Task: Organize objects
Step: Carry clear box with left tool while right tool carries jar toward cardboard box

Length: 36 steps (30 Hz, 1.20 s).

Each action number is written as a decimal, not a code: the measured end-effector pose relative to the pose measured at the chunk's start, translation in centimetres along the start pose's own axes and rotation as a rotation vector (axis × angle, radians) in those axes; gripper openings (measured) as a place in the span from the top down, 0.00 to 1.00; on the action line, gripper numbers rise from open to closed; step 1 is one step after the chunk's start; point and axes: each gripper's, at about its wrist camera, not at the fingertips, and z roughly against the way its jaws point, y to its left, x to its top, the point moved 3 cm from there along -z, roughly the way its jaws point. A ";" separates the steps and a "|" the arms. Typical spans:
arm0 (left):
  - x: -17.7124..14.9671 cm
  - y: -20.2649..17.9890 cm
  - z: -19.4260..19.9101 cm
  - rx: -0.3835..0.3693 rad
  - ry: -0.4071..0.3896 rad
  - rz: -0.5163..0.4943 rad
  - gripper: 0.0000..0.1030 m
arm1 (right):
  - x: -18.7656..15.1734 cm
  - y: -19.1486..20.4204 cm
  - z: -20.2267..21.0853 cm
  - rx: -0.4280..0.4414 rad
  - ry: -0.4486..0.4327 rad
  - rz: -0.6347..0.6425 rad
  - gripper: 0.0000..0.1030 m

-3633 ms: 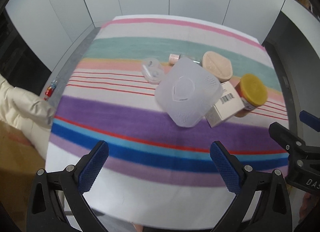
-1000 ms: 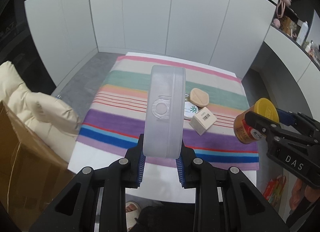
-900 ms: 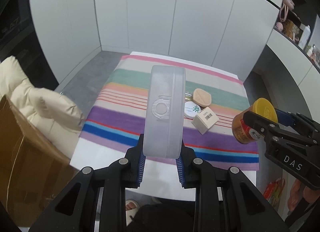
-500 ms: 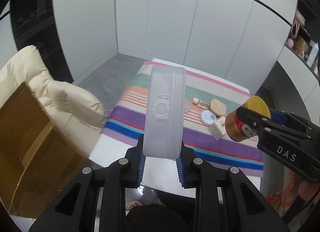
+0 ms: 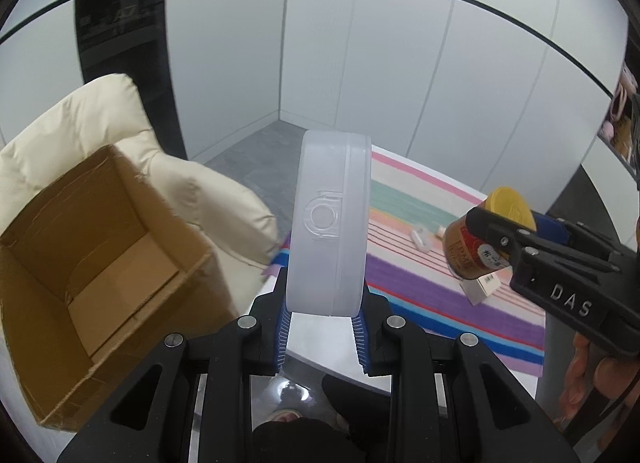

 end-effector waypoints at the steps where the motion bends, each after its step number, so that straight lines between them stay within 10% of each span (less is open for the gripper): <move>1: 0.1 0.7 0.1 0.004 -0.005 0.014 0.74 | 0.2 0.7 -0.1 0.009 -0.002 0.007 0.42; 36: -3.0 18.1 4.9 0.220 -0.024 0.231 0.73 | 2.8 19.0 -2.8 0.256 -0.041 0.228 0.42</move>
